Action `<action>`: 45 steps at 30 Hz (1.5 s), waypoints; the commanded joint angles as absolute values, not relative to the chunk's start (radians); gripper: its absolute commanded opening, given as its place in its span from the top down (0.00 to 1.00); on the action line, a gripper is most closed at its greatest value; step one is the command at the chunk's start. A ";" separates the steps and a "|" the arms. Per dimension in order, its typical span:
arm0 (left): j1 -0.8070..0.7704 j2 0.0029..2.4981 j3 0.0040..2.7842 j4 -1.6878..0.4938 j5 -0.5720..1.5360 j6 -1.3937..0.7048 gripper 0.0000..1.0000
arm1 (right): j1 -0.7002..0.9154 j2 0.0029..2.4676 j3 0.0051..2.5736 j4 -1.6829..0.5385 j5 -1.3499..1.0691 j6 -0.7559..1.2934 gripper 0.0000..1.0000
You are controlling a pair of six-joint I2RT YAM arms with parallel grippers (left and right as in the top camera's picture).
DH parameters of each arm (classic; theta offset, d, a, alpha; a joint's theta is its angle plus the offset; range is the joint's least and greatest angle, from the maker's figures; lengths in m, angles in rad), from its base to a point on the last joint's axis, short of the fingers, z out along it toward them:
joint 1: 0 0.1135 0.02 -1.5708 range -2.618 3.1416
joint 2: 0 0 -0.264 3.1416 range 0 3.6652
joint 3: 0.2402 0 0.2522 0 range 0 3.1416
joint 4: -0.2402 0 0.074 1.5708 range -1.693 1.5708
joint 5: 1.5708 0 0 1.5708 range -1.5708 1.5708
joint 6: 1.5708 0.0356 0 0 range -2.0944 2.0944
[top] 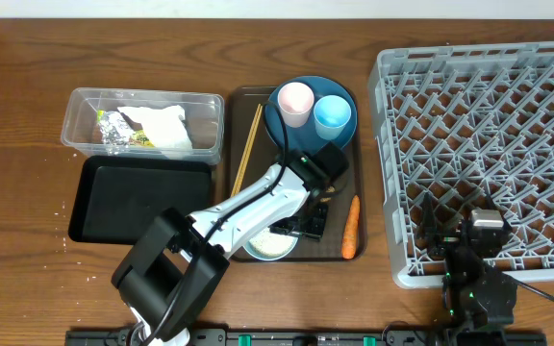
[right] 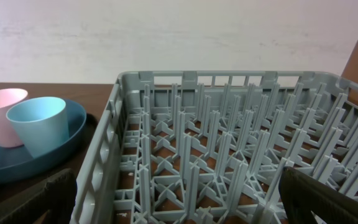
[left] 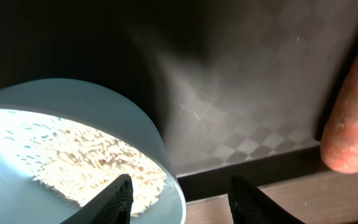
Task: Sort waste into correct bins and load items into the dishwasher rack
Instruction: 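Reach the left gripper to the light-blue rice bowl and grip its rim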
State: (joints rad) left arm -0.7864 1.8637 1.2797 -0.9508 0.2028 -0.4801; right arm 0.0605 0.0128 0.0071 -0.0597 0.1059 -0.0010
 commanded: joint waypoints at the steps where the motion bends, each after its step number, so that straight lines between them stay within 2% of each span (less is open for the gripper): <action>1: -0.787 1.876 1.266 -0.964 0.224 -0.440 0.50 | 0.054 0.012 0.005 -0.063 0.115 0.003 0.01; 15: -0.782 1.978 1.271 -0.963 0.255 -0.439 0.50 | 0.054 0.012 0.006 -0.063 0.115 0.003 0.01; 16: -0.780 1.977 1.274 -0.964 0.255 -0.439 0.56 | 0.054 0.012 0.006 -0.063 0.115 0.003 0.01; 19: -0.775 1.977 1.277 -0.967 0.255 -0.439 0.61 | 0.054 0.011 0.005 -0.063 0.115 0.003 0.01; 30: -0.775 1.977 1.277 -0.968 0.254 -0.439 0.62 | 0.054 0.012 0.006 -0.063 0.115 0.003 0.01; 35: -0.772 1.977 1.277 -0.968 0.254 -0.439 0.71 | 0.054 0.012 0.006 -0.063 0.115 0.003 0.01; 42: -0.748 1.977 1.277 -0.968 0.255 -0.439 0.71 | 0.054 0.011 0.006 -0.063 0.115 0.003 0.01; 45: -0.737 1.977 1.279 -0.973 0.255 -0.439 0.76 | 0.054 0.012 0.006 -0.063 0.115 0.003 0.01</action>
